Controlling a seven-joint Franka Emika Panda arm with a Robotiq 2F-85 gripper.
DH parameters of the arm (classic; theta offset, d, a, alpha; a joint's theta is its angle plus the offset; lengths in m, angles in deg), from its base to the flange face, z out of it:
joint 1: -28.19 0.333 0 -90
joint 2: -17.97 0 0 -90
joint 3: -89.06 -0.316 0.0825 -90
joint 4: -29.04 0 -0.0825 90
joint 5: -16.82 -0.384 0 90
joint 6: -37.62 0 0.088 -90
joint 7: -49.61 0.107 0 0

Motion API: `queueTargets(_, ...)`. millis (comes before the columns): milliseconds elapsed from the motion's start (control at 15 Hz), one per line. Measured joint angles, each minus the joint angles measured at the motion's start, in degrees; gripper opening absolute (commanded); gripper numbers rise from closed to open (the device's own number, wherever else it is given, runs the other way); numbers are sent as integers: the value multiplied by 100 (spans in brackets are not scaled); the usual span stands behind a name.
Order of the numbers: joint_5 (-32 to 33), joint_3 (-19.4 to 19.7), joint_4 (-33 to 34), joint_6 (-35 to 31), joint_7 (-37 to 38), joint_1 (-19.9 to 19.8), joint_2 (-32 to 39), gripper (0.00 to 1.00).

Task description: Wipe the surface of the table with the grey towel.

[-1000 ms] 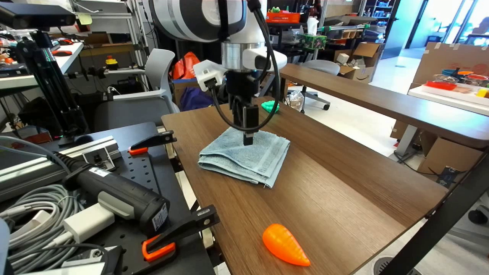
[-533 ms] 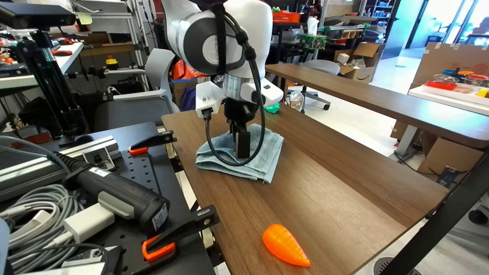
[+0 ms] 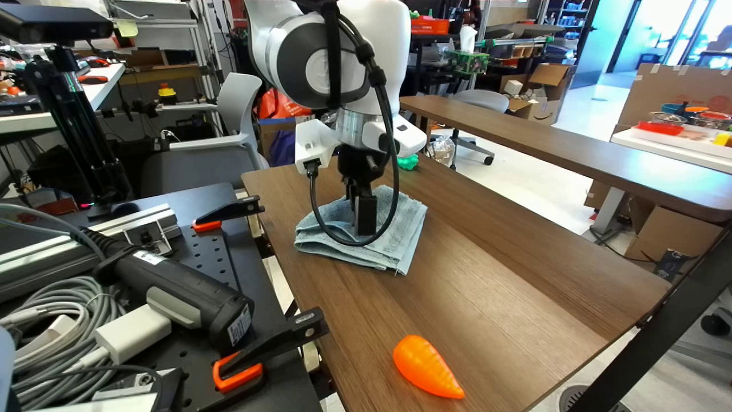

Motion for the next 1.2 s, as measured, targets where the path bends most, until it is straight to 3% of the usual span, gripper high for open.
queueTargets(533, -22, 581, 696, 659, 320, -211, 288, 100)
queueTargets(1200, 555, 760, 422, 681, 304, 178, 181, 100)
